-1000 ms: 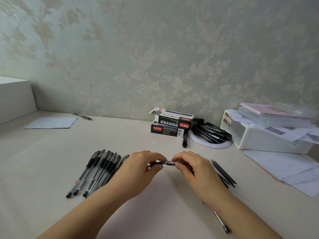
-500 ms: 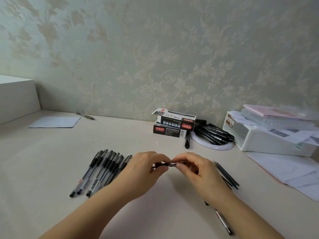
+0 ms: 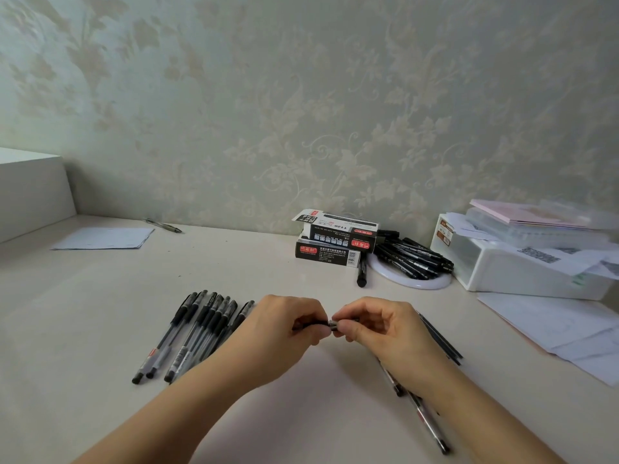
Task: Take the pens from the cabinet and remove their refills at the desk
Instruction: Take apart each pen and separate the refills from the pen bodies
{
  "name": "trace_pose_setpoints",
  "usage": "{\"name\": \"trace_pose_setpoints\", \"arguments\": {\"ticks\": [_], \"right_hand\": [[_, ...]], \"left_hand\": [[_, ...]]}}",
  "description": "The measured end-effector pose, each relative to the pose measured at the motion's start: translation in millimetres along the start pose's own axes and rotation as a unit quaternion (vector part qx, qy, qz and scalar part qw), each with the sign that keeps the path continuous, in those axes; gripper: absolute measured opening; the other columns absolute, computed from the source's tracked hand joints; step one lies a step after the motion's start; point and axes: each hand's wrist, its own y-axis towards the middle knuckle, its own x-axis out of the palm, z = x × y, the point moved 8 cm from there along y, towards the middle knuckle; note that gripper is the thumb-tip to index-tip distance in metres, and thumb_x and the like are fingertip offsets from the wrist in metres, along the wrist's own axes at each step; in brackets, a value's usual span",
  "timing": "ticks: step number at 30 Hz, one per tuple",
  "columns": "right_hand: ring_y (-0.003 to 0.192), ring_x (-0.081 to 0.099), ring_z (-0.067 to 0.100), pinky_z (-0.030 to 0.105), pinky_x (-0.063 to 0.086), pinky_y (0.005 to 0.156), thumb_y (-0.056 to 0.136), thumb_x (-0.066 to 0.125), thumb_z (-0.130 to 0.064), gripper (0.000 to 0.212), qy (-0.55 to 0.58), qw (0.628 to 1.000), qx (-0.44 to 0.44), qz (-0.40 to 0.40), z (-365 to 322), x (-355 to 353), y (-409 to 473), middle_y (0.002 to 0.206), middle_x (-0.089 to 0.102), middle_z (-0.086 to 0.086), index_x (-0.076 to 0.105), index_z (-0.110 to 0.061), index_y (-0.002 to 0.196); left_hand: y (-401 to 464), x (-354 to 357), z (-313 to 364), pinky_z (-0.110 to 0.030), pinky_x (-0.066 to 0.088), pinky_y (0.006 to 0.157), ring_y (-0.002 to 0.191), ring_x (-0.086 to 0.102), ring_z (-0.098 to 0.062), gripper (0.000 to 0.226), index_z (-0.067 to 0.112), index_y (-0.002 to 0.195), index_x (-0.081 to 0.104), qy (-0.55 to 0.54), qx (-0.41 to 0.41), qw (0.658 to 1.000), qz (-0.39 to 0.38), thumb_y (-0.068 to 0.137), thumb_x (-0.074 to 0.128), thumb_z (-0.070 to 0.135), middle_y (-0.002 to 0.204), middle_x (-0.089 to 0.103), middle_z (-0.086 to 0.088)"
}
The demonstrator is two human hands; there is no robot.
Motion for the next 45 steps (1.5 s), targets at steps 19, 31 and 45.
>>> {"name": "trace_pose_setpoints", "arguments": {"ticks": [19, 31, 45], "right_hand": [[0.087, 0.071, 0.011, 0.031, 0.057, 0.085, 0.088, 0.072, -0.020, 0.014, -0.035, 0.999, -0.041, 0.004, -4.1, 0.2, 1.9, 0.087, 0.076, -0.008, 0.074, -0.033, 0.093], [0.086, 0.064, 0.003, 0.017, 0.050, 0.075, 0.090, 0.068, -0.024, 0.021, -0.178, 0.976, -0.079, 0.095, -2.9, -7.0, -1.0, 0.092, 0.068, -0.022, 0.067, -0.034, 0.108], [0.076, 0.059, 0.002, 0.007, 0.042, 0.063, 0.088, 0.069, -0.018, 0.011, -0.274, 0.949, -0.100, 0.121, -8.9, -13.6, -2.2, 0.081, 0.065, -0.021, 0.071, -0.029, 0.089]], "left_hand": [[-1.4, -6.7, 6.8, -0.022, 0.044, 0.064, 0.072, 0.058, -0.008, 0.007, 0.027, 0.088, 0.071, -0.008, 0.031, 0.998, 0.046, 0.089, 0.064, 0.029, 0.076, 0.066, 0.010], [-16.7, -83.7, -80.3, -0.033, 0.045, 0.069, 0.085, 0.055, -0.023, 0.008, 0.022, 0.093, 0.060, 0.196, -0.247, 0.932, 0.178, 0.091, 0.055, 0.029, 0.089, 0.063, 0.001], [-25.9, -70.9, -100.9, -0.031, 0.049, 0.074, 0.094, 0.056, -0.026, 0.014, 0.019, 0.098, 0.056, 0.247, -0.340, 0.905, 0.071, 0.086, 0.049, 0.020, 0.103, 0.059, -0.002]]}}
